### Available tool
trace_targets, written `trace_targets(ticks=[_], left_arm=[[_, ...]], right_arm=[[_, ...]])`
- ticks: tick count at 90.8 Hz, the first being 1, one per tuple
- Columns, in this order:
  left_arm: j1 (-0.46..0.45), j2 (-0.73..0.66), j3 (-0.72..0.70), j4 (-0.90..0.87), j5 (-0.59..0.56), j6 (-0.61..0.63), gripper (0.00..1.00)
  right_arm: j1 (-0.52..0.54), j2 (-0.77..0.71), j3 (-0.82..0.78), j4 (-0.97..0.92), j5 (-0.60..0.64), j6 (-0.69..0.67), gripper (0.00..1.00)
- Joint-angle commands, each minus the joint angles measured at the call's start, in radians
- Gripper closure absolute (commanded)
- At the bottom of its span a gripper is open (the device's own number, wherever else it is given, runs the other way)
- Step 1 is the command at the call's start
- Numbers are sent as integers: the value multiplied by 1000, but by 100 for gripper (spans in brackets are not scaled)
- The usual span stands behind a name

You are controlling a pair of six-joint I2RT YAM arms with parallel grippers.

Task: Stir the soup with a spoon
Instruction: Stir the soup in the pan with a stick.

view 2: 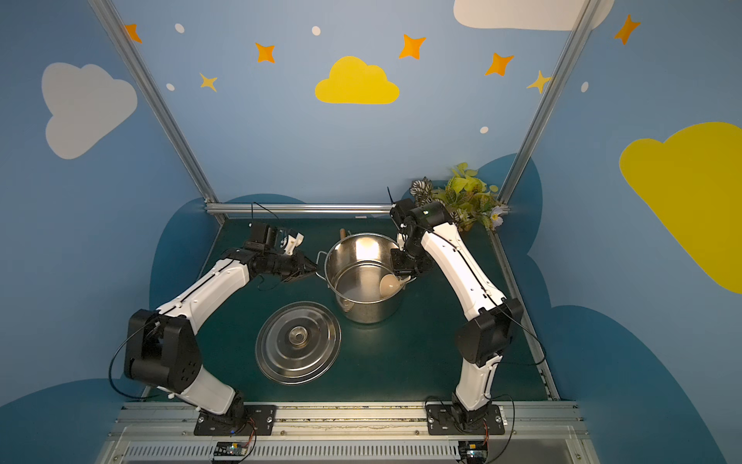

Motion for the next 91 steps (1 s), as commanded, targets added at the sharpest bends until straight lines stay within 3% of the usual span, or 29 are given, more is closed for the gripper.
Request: trace_targets(ticks=[1,25,52,72,91], left_arm=[[2,11,-11,-52,18,47,89],[2,14,-16,-51,20,51,88],[1,24,-19,-40,25,49,88],[2,27,-19,-38,26,48,88],[2,28,-17,-35,26,45,88]], right_arm=[[-17,52,57,14,9,19,100],[-13,217,249,59,-79,59,100],[78,394,489,54,-197,76,100],[154,374,467,23,-202,58,100],[191,220,260,20,-170,40,100]])
